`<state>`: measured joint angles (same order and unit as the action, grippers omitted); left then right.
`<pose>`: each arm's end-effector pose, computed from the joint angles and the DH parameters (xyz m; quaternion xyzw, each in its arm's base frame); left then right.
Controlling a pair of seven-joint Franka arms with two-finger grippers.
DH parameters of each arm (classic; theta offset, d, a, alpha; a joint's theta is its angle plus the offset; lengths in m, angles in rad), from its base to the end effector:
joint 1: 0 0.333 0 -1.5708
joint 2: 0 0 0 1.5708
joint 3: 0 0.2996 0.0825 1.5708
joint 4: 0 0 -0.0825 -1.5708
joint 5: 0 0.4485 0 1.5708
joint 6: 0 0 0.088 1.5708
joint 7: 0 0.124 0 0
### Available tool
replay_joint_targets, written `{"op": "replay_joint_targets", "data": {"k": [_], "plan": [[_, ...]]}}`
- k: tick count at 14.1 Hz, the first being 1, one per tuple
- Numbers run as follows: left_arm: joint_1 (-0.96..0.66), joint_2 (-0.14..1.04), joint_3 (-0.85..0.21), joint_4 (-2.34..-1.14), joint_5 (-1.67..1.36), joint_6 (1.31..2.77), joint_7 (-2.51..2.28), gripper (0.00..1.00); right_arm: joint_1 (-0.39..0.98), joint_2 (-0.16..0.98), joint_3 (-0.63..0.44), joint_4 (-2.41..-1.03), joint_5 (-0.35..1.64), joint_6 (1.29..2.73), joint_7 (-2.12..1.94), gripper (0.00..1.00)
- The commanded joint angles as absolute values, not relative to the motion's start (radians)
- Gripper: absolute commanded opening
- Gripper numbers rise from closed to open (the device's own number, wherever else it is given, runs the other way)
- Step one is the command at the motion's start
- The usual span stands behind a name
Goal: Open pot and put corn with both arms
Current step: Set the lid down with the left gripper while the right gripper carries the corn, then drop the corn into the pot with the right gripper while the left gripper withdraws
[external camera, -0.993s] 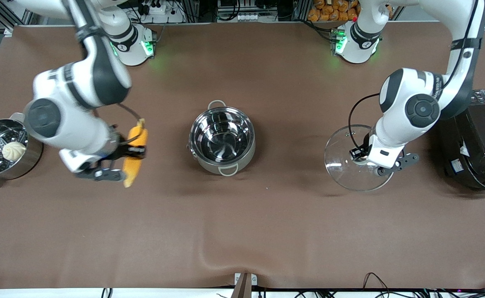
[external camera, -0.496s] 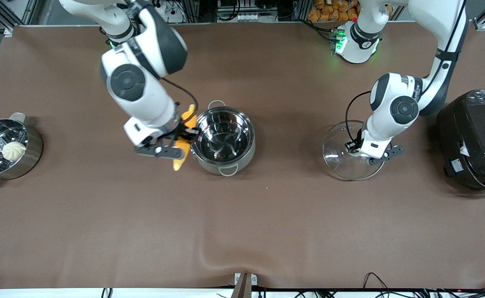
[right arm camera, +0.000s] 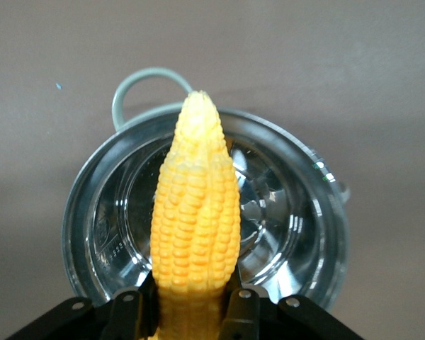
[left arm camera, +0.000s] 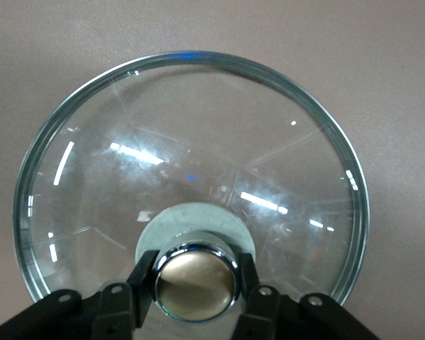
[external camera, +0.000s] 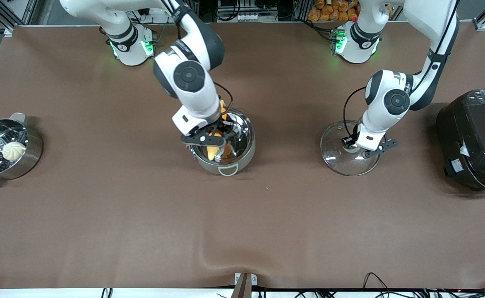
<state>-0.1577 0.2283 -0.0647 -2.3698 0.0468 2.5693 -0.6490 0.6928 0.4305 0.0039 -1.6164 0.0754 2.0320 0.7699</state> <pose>0.5215 -0.1203 0.1387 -0.9811 -0.1929 0.0106 0.0105 0.5509 0.4677 0.3135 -0.9979 0.0537 0.0286 0.0206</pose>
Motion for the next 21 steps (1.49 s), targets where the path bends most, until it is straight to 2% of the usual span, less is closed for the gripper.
{"op": "replay_joint_targets", "data": {"k": [1,3,5,7,9,10,11,14,17,21], "plan": [[-0.146,0.187,-0.072,-2.367,0.051,2.569,-0.65,1.0,0.706,0.446,0.0,-1.629,0.06,2.06,0.787,0.19],[-0.146,0.175,-0.068,-2.295,0.054,2.522,-0.649,1.0,0.713,0.453,0.0,-1.675,0.06,2.126,0.787,0.2],[-0.146,0.176,-0.064,-2.141,0.058,2.365,-0.629,1.0,0.724,0.453,0.0,-1.726,0.06,2.202,0.787,0.21],[-0.112,0.19,-0.06,-1.952,0.06,2.179,-0.557,1.0,0.724,0.456,0.0,-1.729,0.06,2.209,0.787,0.22],[-0.103,0.175,-0.06,-1.861,0.058,2.068,-0.488,1.0,0.724,0.463,0.0,-1.729,0.06,2.212,0.788,0.25],[-0.1,0.155,-0.058,-1.821,0.058,2.01,-0.468,1.0,0.729,0.466,0.0,-1.729,0.06,2.212,0.788,0.3],[-0.098,0.138,-0.06,-1.789,0.058,1.944,-0.451,1.0,0.73,0.469,0.0,-1.729,0.06,2.217,0.79,0.43],[-0.098,0.12,-0.061,-1.697,0.058,1.815,-0.41,1.0,0.73,0.471,0.0,-1.727,0.06,2.218,0.788,1.0],[-0.097,0.121,-0.058,-1.619,0.057,1.721,-0.377,1.0,0.729,0.471,0.0,-1.726,0.06,2.217,0.79,1.0],[-0.097,0.118,-0.058,-1.592,0.054,1.686,-0.377,1.0,0.689,0.431,0.002,-1.704,0.075,2.192,0.779,1.0]]}}
